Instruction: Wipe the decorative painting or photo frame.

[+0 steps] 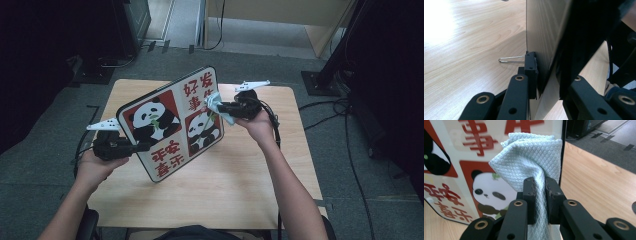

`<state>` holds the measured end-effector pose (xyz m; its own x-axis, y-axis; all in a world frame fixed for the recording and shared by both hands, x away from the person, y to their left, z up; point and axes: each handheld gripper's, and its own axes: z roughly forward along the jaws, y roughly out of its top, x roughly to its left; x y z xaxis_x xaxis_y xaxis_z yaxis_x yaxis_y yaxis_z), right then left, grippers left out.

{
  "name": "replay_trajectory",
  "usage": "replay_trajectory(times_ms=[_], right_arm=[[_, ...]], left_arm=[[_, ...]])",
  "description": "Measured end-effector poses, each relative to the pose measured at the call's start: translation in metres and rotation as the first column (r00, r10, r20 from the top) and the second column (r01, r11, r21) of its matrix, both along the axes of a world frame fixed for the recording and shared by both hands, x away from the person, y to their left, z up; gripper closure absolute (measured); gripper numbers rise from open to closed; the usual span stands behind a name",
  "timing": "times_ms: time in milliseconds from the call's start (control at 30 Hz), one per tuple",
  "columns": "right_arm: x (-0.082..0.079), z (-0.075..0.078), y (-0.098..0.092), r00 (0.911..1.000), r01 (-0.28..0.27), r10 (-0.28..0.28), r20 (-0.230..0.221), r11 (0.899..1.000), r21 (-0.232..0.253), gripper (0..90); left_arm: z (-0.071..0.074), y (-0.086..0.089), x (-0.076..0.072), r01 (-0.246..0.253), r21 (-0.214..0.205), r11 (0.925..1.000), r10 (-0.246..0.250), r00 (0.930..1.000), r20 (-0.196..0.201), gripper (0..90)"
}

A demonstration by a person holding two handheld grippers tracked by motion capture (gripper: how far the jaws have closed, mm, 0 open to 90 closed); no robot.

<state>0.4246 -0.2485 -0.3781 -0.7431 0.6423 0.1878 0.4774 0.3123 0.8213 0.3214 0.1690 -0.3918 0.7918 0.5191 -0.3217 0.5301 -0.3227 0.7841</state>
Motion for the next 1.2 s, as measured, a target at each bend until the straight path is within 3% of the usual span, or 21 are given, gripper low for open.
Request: replay_trajectory(times_ms=[533,800,900,1000,1067,1200], right_arm=[[-0.006,-0.041,-0.006,0.9980,0.003,-0.005,-0.063,0.999,-0.036,80.6],[-0.011,-0.066,-0.008,0.9969,0.014,-0.016,-0.078,1.000,-0.025,80.5],[-0.012,-0.076,-0.008,0.9948,0.010,-0.015,-0.100,0.999,-0.051,80.4],[-0.014,-0.084,-0.010,0.9957,0.017,-0.020,-0.090,0.999,-0.028,80.4],[-0.014,-0.087,-0.010,0.9936,0.023,-0.025,-0.110,1.000,-0.017,80.4],[-0.016,-0.094,-0.010,0.9932,0.023,-0.027,-0.113,0.999,-0.038,80.4]], left_arm=[[-0.001,0.001,0.001,0.007,-0.005,1.0000,-0.007,1.0000,-0.005,79.0],[-0.001,0.000,0.001,0.009,-0.006,0.9999,-0.009,0.9999,-0.006,78.7],[-0.001,0.000,0.001,0.009,-0.006,0.9999,-0.009,0.9999,-0.005,78.6],[-0.002,0.000,0.000,0.008,-0.006,0.9999,-0.008,1.0000,-0.004,78.6],[-0.001,0.000,0.000,0.007,-0.004,1.0000,-0.007,1.0000,-0.003,78.6],[-0.001,0.000,0.000,0.009,-0.004,1.0000,-0.009,1.0000,-0.003,78.6]])
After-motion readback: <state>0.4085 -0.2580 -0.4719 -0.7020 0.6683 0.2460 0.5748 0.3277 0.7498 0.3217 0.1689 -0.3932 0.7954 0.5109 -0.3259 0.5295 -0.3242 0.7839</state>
